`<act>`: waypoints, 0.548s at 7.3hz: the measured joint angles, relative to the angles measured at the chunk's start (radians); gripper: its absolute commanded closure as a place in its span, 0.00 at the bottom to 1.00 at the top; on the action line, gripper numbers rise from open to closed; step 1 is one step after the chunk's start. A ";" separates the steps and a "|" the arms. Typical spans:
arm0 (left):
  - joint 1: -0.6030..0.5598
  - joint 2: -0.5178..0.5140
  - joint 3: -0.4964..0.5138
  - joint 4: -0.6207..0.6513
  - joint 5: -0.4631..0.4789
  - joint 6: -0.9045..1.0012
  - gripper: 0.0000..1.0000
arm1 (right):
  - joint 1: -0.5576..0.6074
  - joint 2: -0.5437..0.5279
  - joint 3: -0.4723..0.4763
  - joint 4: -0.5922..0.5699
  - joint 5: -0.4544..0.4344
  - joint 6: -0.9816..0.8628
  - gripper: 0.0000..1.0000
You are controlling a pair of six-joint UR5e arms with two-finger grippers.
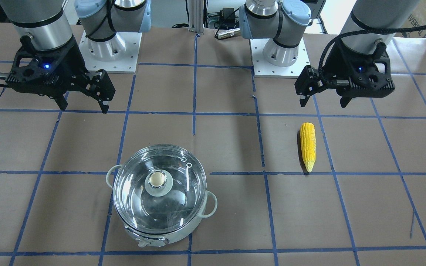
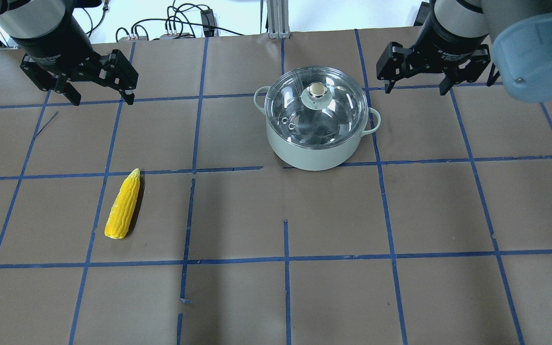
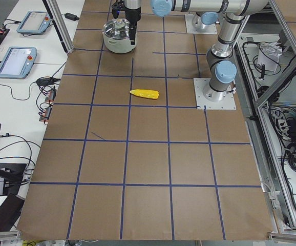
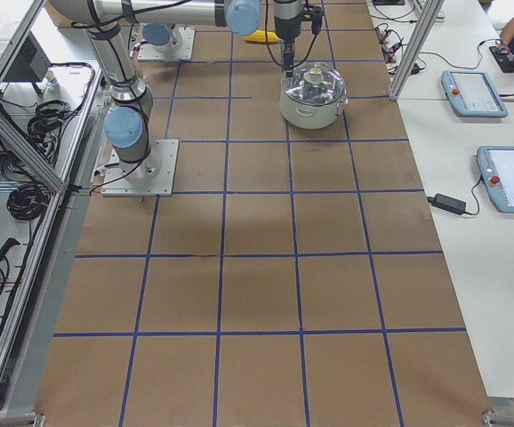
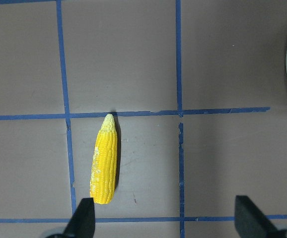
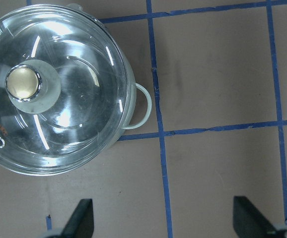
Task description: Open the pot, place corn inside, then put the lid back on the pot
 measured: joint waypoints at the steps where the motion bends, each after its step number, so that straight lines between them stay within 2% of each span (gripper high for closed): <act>1: 0.000 0.002 0.000 0.000 0.003 0.001 0.00 | 0.000 0.000 -0.001 0.000 0.001 0.004 0.00; 4: -0.003 0.004 -0.004 -0.002 0.005 0.004 0.00 | 0.000 -0.002 -0.007 0.002 -0.002 0.029 0.00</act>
